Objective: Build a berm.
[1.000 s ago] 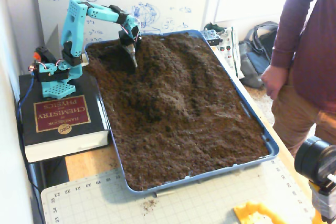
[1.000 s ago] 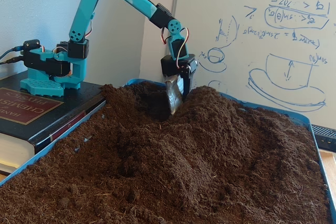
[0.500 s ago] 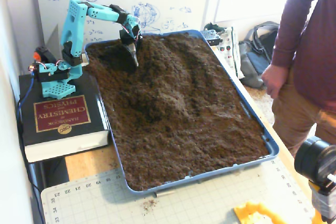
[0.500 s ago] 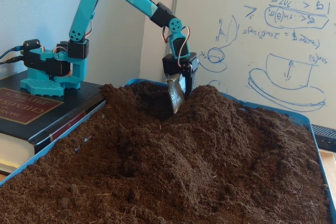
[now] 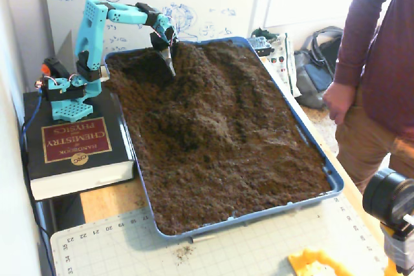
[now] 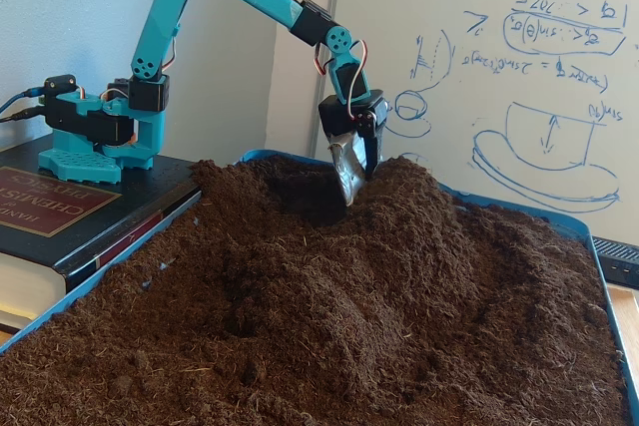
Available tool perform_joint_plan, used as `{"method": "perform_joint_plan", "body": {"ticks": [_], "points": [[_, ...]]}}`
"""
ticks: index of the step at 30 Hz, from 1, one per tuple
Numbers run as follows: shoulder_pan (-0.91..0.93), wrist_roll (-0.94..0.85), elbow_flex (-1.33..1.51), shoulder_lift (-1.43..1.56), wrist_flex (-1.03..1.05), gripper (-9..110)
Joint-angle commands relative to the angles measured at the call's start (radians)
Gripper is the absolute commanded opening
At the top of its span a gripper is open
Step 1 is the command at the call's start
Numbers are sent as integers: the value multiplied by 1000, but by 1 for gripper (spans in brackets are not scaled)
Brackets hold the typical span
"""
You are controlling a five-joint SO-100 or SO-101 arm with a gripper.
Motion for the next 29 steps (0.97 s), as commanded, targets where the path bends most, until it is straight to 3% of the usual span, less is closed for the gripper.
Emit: {"method": "perform_joint_plan", "body": {"ticks": [1,20,25,29], "points": [[28,11,-95,106,0,0],[28,-2,0,362,18,0],[63,-15,141,609,221,0],[140,-186,236,801,477,0]]}}
